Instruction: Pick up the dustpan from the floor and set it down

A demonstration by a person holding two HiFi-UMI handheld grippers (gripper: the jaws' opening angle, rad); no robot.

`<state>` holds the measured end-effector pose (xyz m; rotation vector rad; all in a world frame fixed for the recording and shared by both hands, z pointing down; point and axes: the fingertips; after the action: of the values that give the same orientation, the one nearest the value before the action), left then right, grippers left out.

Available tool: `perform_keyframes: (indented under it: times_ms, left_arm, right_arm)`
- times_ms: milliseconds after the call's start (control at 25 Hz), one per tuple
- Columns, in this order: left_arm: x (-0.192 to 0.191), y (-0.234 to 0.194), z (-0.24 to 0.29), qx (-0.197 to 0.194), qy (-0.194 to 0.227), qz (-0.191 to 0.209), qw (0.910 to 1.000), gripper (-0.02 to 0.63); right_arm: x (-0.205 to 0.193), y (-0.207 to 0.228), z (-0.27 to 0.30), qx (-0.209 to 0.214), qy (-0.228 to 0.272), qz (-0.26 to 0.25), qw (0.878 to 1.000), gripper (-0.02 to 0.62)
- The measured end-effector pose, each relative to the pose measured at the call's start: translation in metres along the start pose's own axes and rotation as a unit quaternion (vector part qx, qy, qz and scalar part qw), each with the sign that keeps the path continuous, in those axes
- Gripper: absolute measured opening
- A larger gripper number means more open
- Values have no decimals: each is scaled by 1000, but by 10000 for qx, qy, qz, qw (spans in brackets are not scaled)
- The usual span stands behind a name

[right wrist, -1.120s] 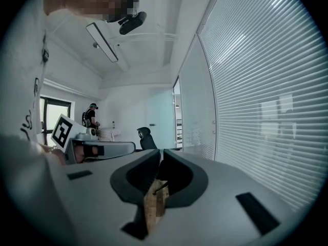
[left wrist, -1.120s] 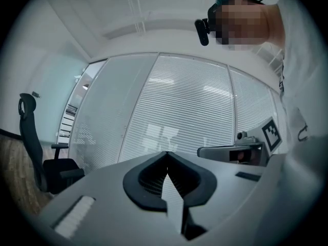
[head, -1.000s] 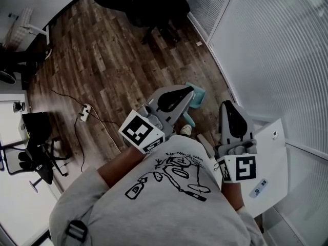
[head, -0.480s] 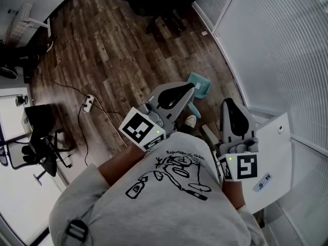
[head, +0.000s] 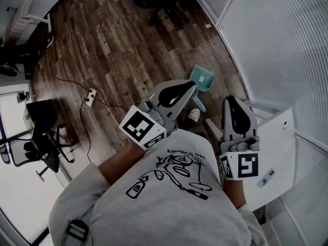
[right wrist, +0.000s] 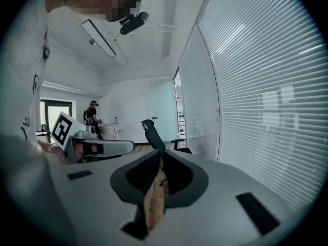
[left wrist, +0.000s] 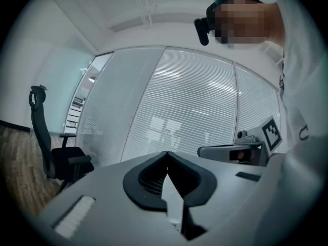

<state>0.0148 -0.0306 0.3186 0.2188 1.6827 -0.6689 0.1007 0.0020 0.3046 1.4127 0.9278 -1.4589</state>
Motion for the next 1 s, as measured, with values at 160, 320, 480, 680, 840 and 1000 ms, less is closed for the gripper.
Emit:
perform_keyframes:
  times_ms: [160,320,480,680,840,1000]
  left_arm:
    - [-2,1,-3,-16,4,32,10000,2]
    - [2,0,-6,-5,17,46,10000,2]
    - [2,1,-10,-12,8,52,10000,2]
    - [3,-2,-11,6,6,54,10000,2]
    - [2,-8,-9,51,-8,52,10000,2]
    - [-1,-10,-7,65,-30,43,10000,2]
  right_arm:
    - [-17,-3,0,28,-123,-98,9999,22]
    - [-30,-9,3,137,-230,-332,9991,23]
    - [-55,-18,6,335,-488,-404,9974,23]
    - [-100,-21,11,504,-951,-189,9940,51]
    - [-128,-23,14,645,-1197,-128,9906,74]
    - [-162,-22,14,733,-1452,-140,9866,86]
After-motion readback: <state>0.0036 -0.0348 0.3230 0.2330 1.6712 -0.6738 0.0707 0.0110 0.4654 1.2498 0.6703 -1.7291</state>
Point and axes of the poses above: the fingertips, and each gripper's own axes: z forward along the fingers, y to its right, x out of its top, and after that the axes turned 10 degrees about y, right-handed
